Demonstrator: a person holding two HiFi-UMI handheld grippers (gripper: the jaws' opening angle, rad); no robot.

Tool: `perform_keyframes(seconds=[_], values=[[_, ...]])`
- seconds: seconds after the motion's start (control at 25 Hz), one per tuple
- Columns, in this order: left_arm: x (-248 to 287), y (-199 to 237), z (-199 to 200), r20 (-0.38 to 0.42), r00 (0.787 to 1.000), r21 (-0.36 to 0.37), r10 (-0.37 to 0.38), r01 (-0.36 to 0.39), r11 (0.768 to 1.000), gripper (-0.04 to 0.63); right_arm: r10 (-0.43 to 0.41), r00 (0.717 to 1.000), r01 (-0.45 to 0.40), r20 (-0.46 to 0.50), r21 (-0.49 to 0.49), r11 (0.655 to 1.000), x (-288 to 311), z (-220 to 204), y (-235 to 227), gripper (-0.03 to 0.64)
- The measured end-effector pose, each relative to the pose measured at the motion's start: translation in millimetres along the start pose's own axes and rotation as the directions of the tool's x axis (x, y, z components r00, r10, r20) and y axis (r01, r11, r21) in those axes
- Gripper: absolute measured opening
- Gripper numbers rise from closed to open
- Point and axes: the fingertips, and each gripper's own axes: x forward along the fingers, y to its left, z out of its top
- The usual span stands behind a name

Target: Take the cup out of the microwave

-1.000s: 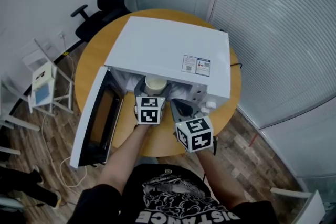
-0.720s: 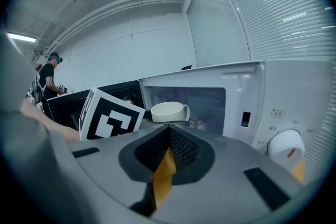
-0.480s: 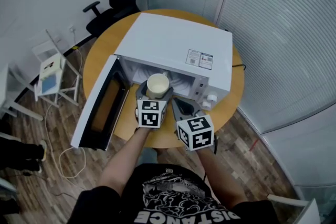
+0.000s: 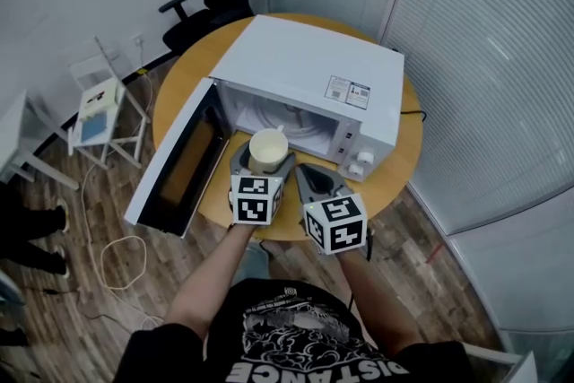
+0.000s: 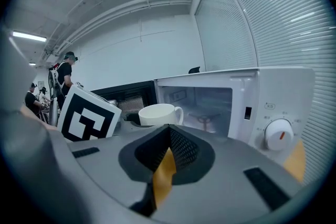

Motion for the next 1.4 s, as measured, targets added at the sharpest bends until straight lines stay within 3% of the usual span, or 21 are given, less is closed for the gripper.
perform_keyframes(seconds=[0.96, 1.4], values=[[-101, -14, -2, 0.064, 0.994, -0.068, 0.083, -0.079, 0.995, 0.430, 0.054, 0.998, -0.053, 0.014, -0.048, 0.997, -34, -17, 23, 0.015], [-112, -11, -8, 0.059, 0.993, -0.080, 0.105, -0.100, 0.992, 0.430, 0.101, 0.994, -0.098, 0.038, -0.079, 0.992, -31, -17, 38, 0.015]])
